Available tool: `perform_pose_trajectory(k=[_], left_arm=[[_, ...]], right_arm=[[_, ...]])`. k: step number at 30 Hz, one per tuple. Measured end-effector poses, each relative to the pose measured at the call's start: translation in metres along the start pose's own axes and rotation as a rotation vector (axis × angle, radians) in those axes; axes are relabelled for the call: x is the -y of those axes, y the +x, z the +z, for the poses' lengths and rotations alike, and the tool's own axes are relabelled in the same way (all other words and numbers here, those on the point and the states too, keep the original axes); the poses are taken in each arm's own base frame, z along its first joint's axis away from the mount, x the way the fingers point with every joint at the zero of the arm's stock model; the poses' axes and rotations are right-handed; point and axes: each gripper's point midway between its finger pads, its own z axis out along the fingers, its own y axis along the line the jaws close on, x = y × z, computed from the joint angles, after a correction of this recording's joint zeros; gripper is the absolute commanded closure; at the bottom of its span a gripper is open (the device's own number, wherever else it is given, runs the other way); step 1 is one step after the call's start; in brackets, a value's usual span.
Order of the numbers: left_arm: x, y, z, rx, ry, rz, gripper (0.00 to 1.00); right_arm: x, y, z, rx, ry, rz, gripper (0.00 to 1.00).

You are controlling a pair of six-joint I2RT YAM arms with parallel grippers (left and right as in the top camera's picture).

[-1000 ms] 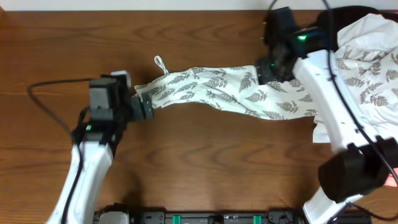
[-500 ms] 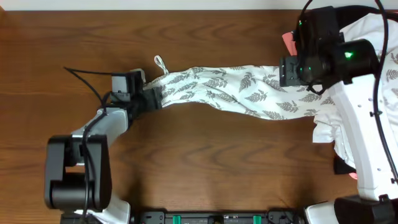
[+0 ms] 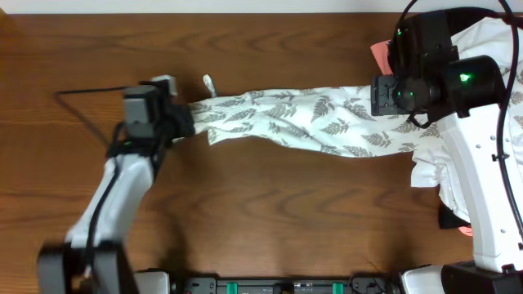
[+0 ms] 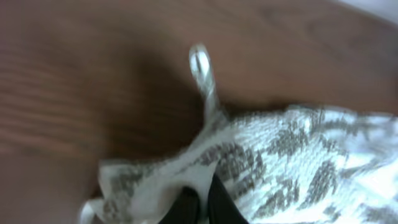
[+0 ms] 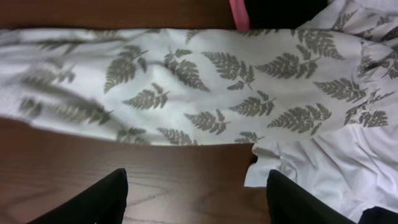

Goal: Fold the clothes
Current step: 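Grasp the drawstring end with the left gripper and pull it left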

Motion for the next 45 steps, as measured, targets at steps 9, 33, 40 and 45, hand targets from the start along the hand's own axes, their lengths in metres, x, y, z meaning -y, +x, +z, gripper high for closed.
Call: perform_pose_trajectory(k=[9, 33, 40, 45], left_arm=[[-0.063, -0.046, -0.157, 0.344, -0.358, -0.091, 0.94], [-0.045, 0.084, -0.052, -0.37, -0.022, -0.34, 0.41], [-0.047, 0.136, -0.015, -0.604, 0.02, -0.445, 0.4], [-0.041, 0.153, 0.003, -0.668, 0.047, -0.444, 0.7]], right_arm=[[0.0, 0.0, 0.0, 0.0, 0.0, 0.0, 0.31], [0.0, 0.0, 0.0, -0.001, 0.0, 0.0, 0.29], [0.0, 0.0, 0.0, -0.001, 0.0, 0.0, 0.3], [0.0, 0.0, 0.0, -0.001, 0.0, 0.0, 0.3]])
